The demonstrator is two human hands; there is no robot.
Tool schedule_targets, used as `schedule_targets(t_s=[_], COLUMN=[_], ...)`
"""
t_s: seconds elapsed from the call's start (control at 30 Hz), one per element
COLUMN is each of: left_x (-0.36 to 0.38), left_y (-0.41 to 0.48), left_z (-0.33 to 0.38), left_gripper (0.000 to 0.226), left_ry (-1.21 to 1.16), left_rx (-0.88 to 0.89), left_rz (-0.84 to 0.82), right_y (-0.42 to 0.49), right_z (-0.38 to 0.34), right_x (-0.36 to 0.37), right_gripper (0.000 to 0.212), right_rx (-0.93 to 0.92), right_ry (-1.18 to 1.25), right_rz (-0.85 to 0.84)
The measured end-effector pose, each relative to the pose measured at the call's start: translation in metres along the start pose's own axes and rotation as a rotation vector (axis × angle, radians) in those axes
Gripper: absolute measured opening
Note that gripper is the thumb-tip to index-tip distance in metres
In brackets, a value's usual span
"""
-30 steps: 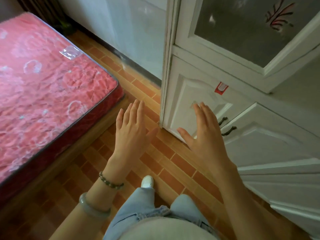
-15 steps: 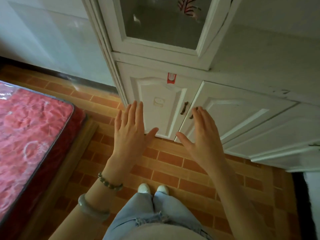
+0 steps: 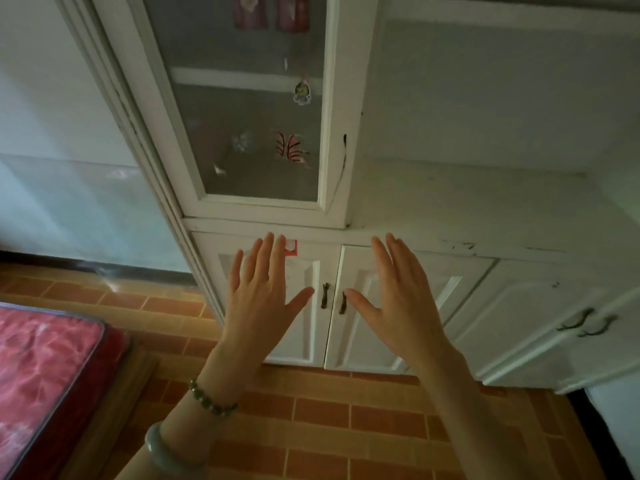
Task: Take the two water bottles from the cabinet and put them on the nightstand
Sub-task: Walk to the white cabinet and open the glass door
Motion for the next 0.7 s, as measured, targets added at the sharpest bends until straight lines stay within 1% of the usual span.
schedule_targets(t_s=[0.33, 0.47, 0.6, 0.7], left_x=[-0.124, -0.173, -0.218, -0.248], left_y=[0.113, 0.154, 0.192, 0.214], left_z=[0.000, -0.001, 0.006, 0.012], left_gripper=[0.083, 0.084, 0.084, 0.081], left_ry=[-0.016, 0.007, 0.013, 0.055], left_rx=[0.056, 0.042, 0.063, 0.074], left_rz=[0.363, 0.487, 0.589, 0.675], right_y=[0.080, 0.107, 0.137, 0.154], right_z=[-0.038, -0.054, -0.071, -0.080], right_x=[-0.126, -0.171, -0.210, -0.236], right_gripper=[0.078, 0.078, 0.079, 0.075], right_rx=[-0.136, -0.175, -0.193, -0.216], right_ry=[-0.099, -0.148, -0.175, -0.222], right_rz=[0.320, 0.450, 0.512, 0.583])
Point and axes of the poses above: each hand's wrist, its own y-axis towards the middle knuckle, its own x-axis out of the palm, z = x × y, the point moved 9 cm from there along y, towards the middle knuckle, and after that the axes turned 8 degrees about y, right-handed, at the moved point
